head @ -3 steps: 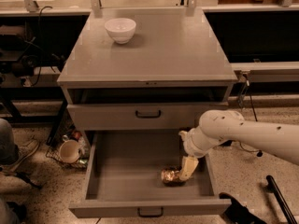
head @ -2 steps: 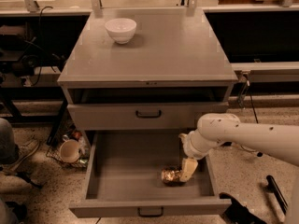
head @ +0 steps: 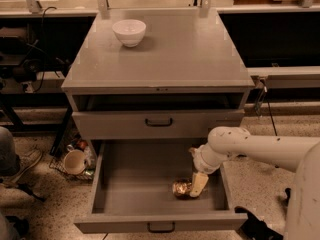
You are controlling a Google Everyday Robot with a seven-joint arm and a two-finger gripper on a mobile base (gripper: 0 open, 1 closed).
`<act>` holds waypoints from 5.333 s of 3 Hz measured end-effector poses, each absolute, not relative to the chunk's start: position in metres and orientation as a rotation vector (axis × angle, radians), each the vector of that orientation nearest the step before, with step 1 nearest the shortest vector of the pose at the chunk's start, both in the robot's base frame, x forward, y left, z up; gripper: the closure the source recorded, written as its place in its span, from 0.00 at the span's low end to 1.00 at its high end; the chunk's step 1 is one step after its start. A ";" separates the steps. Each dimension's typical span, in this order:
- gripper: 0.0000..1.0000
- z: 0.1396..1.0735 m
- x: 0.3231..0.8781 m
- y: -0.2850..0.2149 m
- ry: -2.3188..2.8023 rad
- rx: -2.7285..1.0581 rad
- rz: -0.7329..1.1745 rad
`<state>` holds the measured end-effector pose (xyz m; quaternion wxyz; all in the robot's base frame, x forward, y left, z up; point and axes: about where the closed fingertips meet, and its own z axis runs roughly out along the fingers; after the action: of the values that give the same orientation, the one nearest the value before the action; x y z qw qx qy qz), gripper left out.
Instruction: Pick orange can from middle drawer and place on counter
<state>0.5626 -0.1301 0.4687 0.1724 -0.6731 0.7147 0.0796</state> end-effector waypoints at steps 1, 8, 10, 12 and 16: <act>0.00 0.449 0.564 -0.130 2.030 -1.914 0.249; 0.61 0.379 0.529 -0.113 2.056 -1.915 0.371; 1.00 0.420 0.523 -0.113 1.980 -1.873 0.392; 1.00 0.611 0.508 -0.131 1.690 -1.907 0.346; 1.00 0.759 0.540 -0.173 1.557 -1.791 0.187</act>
Offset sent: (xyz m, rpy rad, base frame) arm 0.0026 0.0042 -0.0553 0.0198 0.0278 0.0081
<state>0.5396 -0.1731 0.7593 0.3712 -0.6986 0.6073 0.0730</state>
